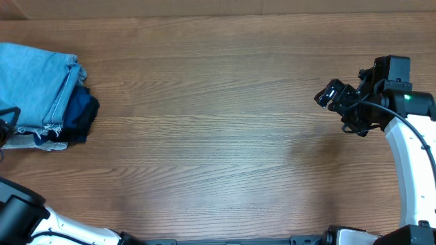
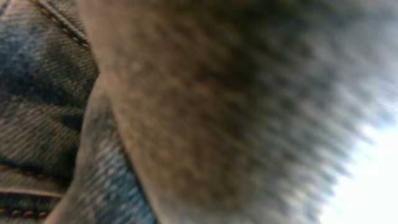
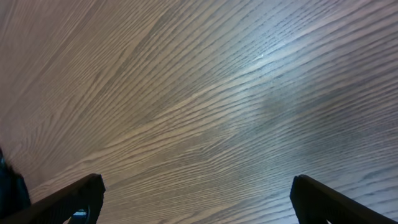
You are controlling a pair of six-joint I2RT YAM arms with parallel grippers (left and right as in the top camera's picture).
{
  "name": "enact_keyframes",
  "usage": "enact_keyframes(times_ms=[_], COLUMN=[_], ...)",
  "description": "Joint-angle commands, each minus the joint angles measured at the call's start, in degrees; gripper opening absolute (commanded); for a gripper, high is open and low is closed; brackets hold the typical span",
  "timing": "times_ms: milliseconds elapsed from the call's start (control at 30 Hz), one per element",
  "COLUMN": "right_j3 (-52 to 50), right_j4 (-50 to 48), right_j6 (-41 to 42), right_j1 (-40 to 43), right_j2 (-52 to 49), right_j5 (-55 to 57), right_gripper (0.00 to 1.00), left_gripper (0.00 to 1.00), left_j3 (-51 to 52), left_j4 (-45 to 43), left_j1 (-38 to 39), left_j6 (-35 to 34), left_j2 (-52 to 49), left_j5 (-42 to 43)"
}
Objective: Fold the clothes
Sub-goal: 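Carry the folded jeans left and place them on the clothes stack, then release the jeans and pull the left gripper back from the stack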
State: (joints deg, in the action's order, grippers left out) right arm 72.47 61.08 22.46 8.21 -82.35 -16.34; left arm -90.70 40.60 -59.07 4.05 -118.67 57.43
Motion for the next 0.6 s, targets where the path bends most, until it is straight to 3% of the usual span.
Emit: enact_keyframes(times_ms=[0, 100, 200, 400, 433, 467, 533, 567], right_j3=[0.68, 0.68, 0.68, 0.68, 0.68, 0.68, 0.68, 0.68], right_j4=[0.00, 0.20, 0.09, -0.07, -0.07, -0.09, -0.15, -0.15], right_j6=[-0.11, -0.11, -0.11, -0.11, -0.11, -0.11, -0.11, -0.11], right_j1=[0.07, 0.07, 0.07, 0.07, 0.07, 0.07, 0.07, 0.07], right_j2=[0.59, 0.59, 0.59, 0.59, 0.59, 0.59, 0.59, 0.59], right_j5=[-0.28, -0.42, -0.42, -0.42, -0.42, -0.42, -0.42, -0.42], right_gripper=[1.00, 1.00, 1.00, 1.00, 1.00, 1.00, 1.00, 1.00], left_gripper=[0.10, 0.55, 0.60, 0.59, 0.49, 0.31, 0.06, 0.04], left_j3=[-0.26, -0.28, -0.37, -0.61, -0.61, -0.61, -0.61, -0.61], left_j4=[2.16, 2.43, 2.05, 1.99, 1.79, 1.81, 2.36, 2.99], left_j1=[-0.90, -3.96, -6.78, -6.19, -5.53, -4.17, 0.02, 3.21], left_j6=[2.75, -0.26, -0.92, -3.87, -3.89, -3.82, -2.54, -2.34], left_j2=[-2.84, 0.07, 5.46, 23.23, 26.29, 29.51, 33.07, 33.77], left_j5=[-3.91, -0.28, 7.08, 8.02, 7.58, 5.46, -4.31, -12.94])
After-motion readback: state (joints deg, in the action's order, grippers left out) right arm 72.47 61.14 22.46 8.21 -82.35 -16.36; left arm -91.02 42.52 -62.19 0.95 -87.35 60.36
